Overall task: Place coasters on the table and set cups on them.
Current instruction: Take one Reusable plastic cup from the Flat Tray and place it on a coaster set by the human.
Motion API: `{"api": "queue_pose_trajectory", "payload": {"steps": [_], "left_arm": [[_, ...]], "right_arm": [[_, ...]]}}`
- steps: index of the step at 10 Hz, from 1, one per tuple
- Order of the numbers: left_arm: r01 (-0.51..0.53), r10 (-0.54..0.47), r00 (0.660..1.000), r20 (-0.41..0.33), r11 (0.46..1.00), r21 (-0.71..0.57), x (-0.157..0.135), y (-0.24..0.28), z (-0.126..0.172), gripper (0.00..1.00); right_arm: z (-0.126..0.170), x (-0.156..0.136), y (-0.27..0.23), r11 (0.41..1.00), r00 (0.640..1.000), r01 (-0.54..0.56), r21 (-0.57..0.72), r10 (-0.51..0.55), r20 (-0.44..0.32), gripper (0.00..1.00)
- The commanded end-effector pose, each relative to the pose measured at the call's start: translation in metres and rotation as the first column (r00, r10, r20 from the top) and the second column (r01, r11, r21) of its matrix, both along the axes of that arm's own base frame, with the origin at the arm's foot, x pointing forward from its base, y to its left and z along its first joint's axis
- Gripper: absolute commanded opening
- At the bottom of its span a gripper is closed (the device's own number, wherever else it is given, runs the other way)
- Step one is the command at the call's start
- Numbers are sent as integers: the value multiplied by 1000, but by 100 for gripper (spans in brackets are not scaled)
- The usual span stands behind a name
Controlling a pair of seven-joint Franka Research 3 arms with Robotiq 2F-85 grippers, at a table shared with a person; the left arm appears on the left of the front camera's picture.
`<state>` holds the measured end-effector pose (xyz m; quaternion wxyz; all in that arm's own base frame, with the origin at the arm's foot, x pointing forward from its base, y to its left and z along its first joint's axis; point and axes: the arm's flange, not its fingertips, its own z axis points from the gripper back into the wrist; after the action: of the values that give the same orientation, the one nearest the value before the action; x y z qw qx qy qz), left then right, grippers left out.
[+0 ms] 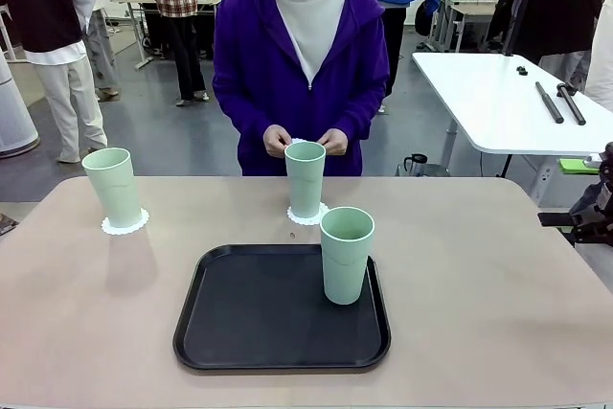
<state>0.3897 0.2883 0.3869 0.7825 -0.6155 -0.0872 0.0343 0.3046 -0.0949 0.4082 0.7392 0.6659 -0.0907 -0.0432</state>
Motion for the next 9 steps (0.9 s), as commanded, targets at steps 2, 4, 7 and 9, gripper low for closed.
{"api": "queue_pose_trajectory", "payload": {"steps": [2, 4, 7, 9], "left_arm": [[0, 0, 1000, -1, 1000, -7, -2, -1, -1, 100], [0, 0, 1000, -1, 1000, -7, -2, -1, -1, 100], [0, 0, 1000, -1, 1000, -7, -2, -1, -1, 100], [0, 0, 1000, -1, 1000, -7, -2, -1, -1, 100]], "right_arm": [[-1, 1, 0, 1000, 1000, -1, 8, 1, 16, 100], [-1, 1, 0, 1000, 1000, -1, 8, 1, 16, 100], [-1, 1, 0, 1000, 1000, -1, 8, 1, 16, 100], [-1, 1, 0, 1000, 1000, -1, 8, 1, 16, 100]]}}
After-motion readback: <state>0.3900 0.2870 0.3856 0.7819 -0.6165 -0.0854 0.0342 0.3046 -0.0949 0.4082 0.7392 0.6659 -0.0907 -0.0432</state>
